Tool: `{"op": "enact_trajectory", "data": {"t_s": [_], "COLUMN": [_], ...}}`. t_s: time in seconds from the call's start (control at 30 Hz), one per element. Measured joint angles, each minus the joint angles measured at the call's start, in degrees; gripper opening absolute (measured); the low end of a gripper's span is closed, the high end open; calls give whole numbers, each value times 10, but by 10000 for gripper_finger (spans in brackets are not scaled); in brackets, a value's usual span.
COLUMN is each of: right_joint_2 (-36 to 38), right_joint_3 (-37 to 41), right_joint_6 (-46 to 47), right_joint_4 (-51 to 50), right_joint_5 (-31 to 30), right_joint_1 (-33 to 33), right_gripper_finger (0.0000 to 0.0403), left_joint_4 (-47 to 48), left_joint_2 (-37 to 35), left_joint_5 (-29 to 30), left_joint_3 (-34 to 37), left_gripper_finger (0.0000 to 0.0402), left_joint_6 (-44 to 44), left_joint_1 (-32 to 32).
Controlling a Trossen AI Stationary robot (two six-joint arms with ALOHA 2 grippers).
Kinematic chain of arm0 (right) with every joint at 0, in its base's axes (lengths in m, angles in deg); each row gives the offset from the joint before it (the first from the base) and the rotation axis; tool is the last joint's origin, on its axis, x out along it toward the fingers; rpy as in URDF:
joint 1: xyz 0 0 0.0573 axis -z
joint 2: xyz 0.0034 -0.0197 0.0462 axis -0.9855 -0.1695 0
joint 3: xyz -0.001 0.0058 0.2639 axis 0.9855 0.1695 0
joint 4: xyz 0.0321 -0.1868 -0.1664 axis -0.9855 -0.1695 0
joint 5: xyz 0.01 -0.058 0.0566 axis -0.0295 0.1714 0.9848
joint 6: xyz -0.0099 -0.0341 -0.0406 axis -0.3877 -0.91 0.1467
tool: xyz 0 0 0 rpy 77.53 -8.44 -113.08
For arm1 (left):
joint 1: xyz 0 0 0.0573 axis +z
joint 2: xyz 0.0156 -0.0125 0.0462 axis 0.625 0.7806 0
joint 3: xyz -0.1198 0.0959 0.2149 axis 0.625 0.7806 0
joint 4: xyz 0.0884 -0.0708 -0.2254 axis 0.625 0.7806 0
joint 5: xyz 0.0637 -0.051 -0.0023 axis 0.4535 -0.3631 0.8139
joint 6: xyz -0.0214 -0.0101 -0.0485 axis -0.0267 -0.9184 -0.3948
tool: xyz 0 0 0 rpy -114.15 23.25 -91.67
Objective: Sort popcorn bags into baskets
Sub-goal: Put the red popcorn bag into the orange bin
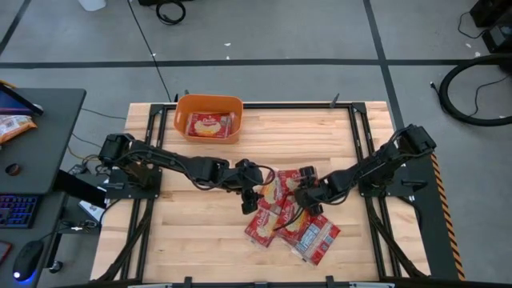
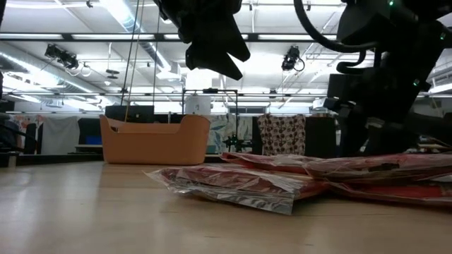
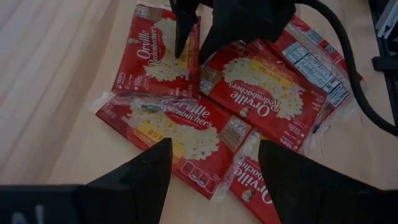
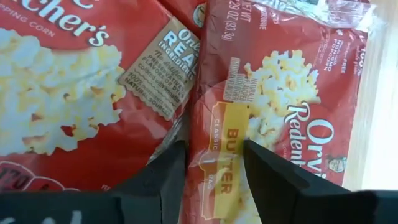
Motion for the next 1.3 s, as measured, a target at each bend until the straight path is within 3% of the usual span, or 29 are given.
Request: {"op": "enact_trajectory", "data": {"t_s": [0.17, 0.47, 0.73, 1.03, 1.3], "right_joint_2": [6, 11, 71, 157, 191], "right_joint_3": [2, 2, 3, 3, 3], "right_joint_6": [1, 0, 11, 63, 120], "right_joint_4": [4, 8, 8, 29, 90], "right_joint_5": [-10, 25, 97, 216, 335], "right_joint_1": [-7, -6, -1, 33, 74], "right_gripper_finger": [134, 10, 7, 4, 5], "left_joint_4": [0, -1, -35, -58, -58], "left_joint_2": [0, 0, 0, 0, 0], "left_joint_5": [0, 0, 48, 42, 27], "left_joint_3": [0, 0, 0, 0, 0], "left_gripper_finger": [243, 243, 243, 243, 243], "left_joint_6": [0, 0, 20, 107, 179], "left_joint_1": [0, 0, -9, -26, -29]}}
